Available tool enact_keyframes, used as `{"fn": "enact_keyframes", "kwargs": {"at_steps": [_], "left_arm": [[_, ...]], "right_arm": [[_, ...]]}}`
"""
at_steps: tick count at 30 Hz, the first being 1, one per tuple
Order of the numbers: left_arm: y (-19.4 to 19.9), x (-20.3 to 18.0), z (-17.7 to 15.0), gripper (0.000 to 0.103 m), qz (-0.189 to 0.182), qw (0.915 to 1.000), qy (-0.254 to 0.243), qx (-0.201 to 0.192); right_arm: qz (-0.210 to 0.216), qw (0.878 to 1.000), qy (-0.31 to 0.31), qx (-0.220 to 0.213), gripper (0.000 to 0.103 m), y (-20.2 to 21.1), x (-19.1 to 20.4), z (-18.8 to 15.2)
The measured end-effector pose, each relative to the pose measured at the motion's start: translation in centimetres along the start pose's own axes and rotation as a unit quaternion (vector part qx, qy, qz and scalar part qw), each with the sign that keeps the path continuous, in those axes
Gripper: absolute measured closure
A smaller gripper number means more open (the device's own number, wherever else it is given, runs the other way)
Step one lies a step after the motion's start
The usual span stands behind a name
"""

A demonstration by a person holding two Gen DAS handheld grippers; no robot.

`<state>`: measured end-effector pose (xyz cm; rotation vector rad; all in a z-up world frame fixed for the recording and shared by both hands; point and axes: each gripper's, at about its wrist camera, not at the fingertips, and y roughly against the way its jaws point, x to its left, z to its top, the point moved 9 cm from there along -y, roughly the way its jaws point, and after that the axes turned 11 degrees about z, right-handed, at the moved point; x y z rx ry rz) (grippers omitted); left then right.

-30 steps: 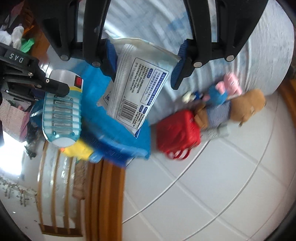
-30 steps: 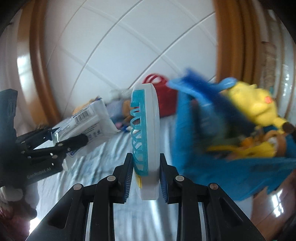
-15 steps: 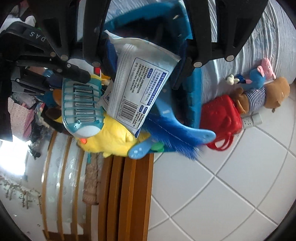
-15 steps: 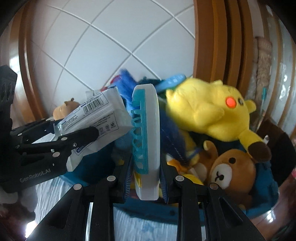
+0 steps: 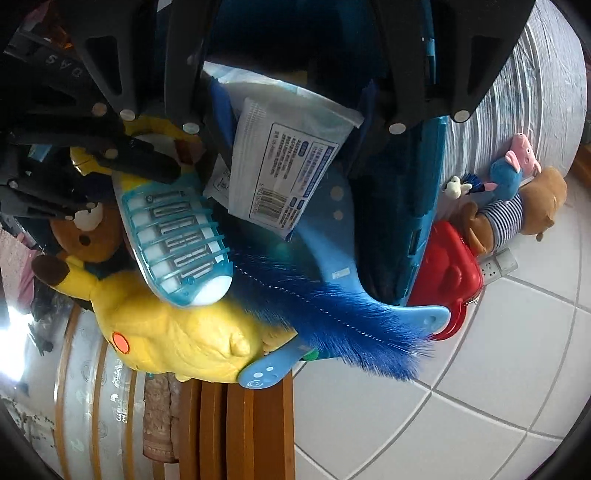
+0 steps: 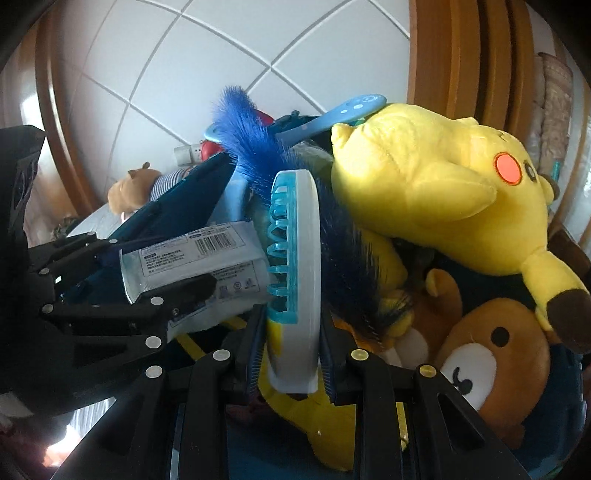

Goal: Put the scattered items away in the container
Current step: 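Lower both items into the crate and open both grippers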

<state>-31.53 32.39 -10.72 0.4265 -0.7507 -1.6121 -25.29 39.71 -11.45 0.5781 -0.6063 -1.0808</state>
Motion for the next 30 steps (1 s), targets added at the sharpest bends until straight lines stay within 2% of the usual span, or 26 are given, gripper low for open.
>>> {"fn": "enact_keyframes", "kwargs": {"at_steps": [2, 5, 7, 11, 12, 13, 14, 17, 20, 21, 30], "left_arm": [[0.0, 0.0, 0.0, 0.049, 0.003, 1.0000, -0.003, 0.000], [0.1, 0.0, -0.2, 0.048, 0.012, 0.9999, -0.005, 0.000], [0.3, 0.1, -0.1, 0.046, 0.014, 0.9999, -0.002, 0.001], [0.9, 0.3, 0.0, 0.037, 0.005, 0.9999, 0.010, -0.003], [1.1, 0.3, 0.0, 0.034, 0.005, 0.9999, 0.012, -0.005], [1.4, 0.4, 0.1, 0.029, 0.006, 0.9998, 0.015, -0.009], [1.8, 0.5, 0.1, 0.025, 0.007, 0.9997, 0.017, -0.014], [3.0, 0.9, 0.2, 0.025, 0.011, 0.9992, 0.024, -0.029], [4.4, 1.1, 0.0, 0.025, 0.005, 0.9989, 0.031, -0.035], [4.8, 1.2, -0.1, 0.025, 0.005, 0.9988, 0.034, -0.036], [9.1, 2.9, -3.7, 0.025, -0.001, 0.9985, 0.033, -0.043]], "right_arm": [[-0.003, 1.000, 0.001, 0.002, 0.076, 0.0, -0.1, 0.0], [-0.009, 1.000, -0.002, 0.003, 0.067, -0.2, -0.3, 0.0], [-0.020, 1.000, -0.011, 0.002, 0.049, -0.3, -1.1, -0.1], [-0.034, 0.999, -0.026, -0.008, 0.032, 0.4, -2.3, -0.2], [-0.039, 0.999, -0.029, -0.012, 0.024, 0.8, -2.6, -0.2], [-0.040, 0.999, -0.031, -0.017, 0.021, 1.2, -2.7, -0.2], [-0.041, 0.998, -0.032, -0.022, 0.020, 1.6, -2.8, -0.2], [-0.044, 0.998, -0.033, -0.039, 0.017, 2.9, -2.7, -0.1], [-0.044, 0.997, -0.032, -0.059, 0.008, 4.5, -2.2, -0.2], [-0.043, 0.997, -0.030, -0.063, 0.001, 4.8, -2.1, -0.1], [-0.052, 0.994, -0.038, -0.091, 0.000, 7.4, 1.2, -2.2]]}}
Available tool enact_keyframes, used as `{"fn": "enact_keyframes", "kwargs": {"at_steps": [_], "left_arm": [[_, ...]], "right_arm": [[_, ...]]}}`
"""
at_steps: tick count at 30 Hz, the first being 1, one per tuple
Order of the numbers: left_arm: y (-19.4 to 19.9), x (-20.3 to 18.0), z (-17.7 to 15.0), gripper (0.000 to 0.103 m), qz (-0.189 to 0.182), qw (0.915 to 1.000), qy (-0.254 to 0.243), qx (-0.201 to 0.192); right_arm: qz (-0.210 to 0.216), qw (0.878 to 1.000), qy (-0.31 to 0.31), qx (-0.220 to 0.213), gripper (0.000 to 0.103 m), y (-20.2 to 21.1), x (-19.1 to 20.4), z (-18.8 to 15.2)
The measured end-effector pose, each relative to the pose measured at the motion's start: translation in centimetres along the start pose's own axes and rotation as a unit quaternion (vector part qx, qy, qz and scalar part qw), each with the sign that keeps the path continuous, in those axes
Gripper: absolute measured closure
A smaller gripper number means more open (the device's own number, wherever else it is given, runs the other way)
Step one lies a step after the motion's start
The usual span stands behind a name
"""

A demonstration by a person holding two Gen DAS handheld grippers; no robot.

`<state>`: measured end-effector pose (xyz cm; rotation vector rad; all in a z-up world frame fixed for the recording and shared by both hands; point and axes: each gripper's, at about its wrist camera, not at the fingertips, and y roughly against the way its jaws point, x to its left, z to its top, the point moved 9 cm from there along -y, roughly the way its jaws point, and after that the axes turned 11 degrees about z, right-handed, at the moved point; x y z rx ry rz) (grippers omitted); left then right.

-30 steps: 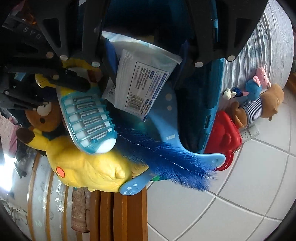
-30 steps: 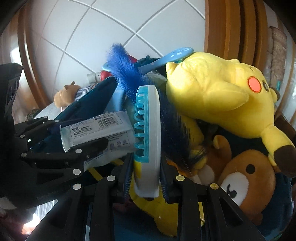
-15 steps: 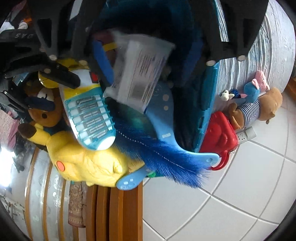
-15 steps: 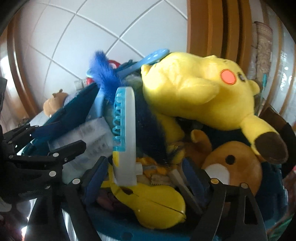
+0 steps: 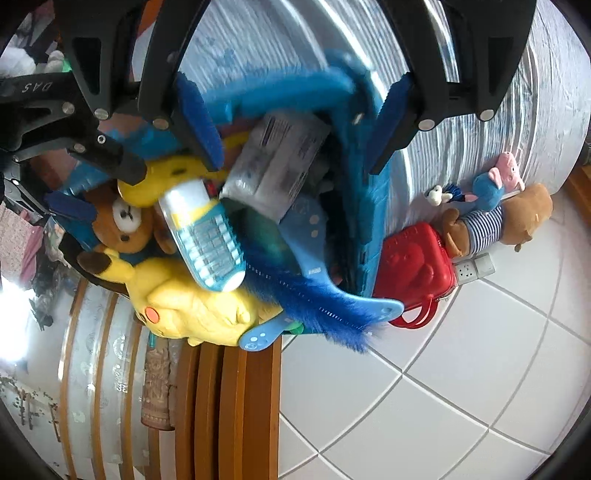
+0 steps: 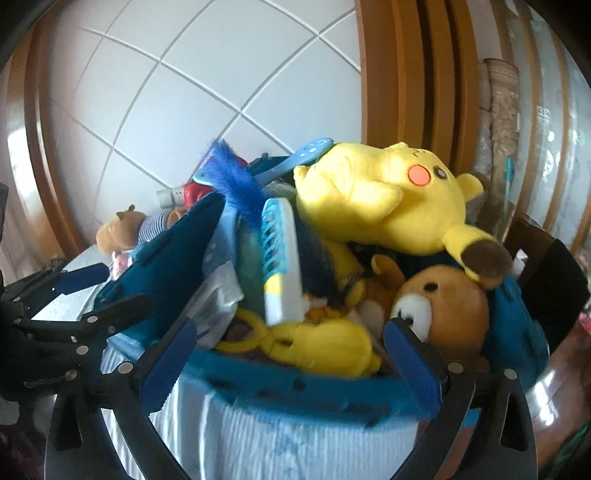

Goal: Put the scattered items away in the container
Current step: 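Lower both items into the crate and open both grippers, then withdraw both open tools from the crate back over the bed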

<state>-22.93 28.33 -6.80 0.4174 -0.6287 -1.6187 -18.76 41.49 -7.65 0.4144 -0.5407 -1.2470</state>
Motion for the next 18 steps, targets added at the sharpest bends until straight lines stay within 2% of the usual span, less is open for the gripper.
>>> {"fn": "enact_keyframes", "kwargs": {"at_steps": [5, 18], "left_arm": [[2.2, 1.7, -2.9, 0.025, -0.011, 0.9999, -0.013, -0.003], [7.2, 6.6, -10.0, 0.025, -0.029, 0.9992, -0.027, 0.006]], "right_arm": [[-0.015, 1.000, -0.009, -0.013, 0.000, 1.9, 2.6, -2.2], [-0.026, 0.999, -0.017, 0.013, 0.000, 4.0, 11.7, -8.6]]}}
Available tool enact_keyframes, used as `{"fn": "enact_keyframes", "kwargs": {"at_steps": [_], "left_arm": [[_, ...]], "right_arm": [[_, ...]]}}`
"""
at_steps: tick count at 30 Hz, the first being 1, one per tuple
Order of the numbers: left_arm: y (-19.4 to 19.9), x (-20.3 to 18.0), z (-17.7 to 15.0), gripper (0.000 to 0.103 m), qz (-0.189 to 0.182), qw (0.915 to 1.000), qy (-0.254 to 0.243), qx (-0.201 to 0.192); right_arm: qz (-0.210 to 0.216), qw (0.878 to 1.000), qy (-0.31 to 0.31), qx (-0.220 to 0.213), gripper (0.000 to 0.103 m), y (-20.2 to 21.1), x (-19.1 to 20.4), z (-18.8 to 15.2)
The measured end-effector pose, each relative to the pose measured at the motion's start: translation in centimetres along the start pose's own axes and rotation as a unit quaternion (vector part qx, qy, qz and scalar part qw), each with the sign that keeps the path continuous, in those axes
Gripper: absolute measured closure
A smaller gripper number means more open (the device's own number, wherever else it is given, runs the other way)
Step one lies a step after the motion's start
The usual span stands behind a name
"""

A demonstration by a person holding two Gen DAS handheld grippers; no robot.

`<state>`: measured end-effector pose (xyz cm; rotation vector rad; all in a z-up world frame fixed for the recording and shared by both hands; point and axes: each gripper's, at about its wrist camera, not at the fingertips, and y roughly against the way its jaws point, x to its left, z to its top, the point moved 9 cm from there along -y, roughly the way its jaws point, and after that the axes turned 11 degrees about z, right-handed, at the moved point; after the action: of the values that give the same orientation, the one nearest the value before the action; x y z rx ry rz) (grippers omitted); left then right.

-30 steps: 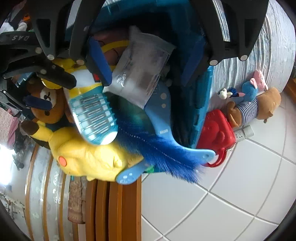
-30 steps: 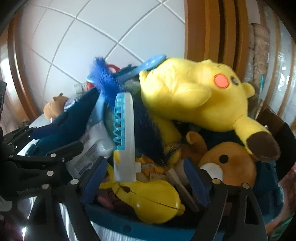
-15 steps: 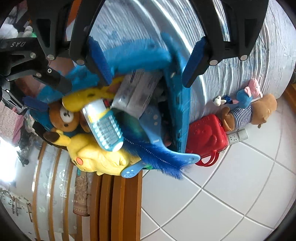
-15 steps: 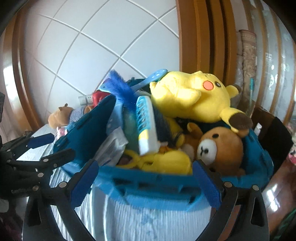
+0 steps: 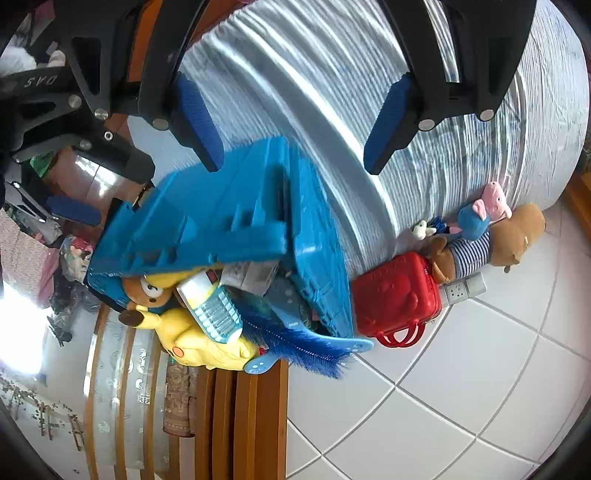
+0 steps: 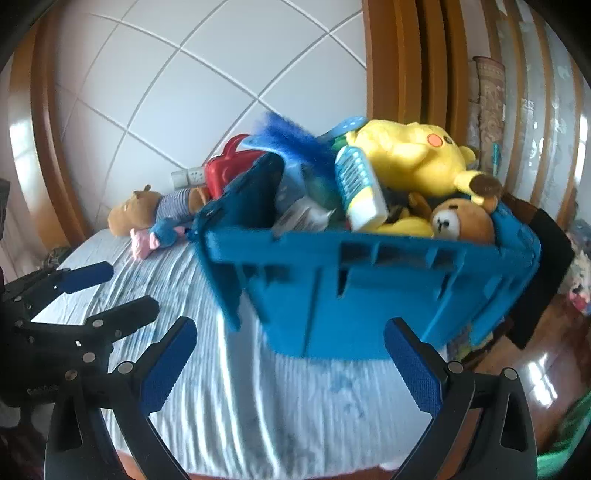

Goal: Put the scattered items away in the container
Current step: 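Withdraw both open tools from the crate back over the bed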

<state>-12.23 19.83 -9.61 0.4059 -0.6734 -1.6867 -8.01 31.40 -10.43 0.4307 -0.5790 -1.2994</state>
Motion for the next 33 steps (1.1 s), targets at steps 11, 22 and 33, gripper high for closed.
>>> {"fn": "enact_keyframes", "kwargs": {"at_steps": [11, 22, 33], "left_arm": [[1.8, 3.5, -4.5, 0.025, 0.002, 0.9994, 0.026, 0.021], [0.9, 7.2, -4.6, 0.025, 0.072, 0.9945, 0.062, 0.044], [-0.3, 13.5, -7.2, 0.025, 0.152, 0.9781, 0.116, 0.082]], "right_arm": [[-0.012, 1.000, -0.019, 0.016, 0.000, 1.4, 4.0, -4.1], [0.057, 0.997, 0.034, 0.036, 0.000, -2.4, 6.7, -1.6], [0.135, 0.983, 0.103, 0.062, 0.000, -7.8, 11.8, -0.1]]}}
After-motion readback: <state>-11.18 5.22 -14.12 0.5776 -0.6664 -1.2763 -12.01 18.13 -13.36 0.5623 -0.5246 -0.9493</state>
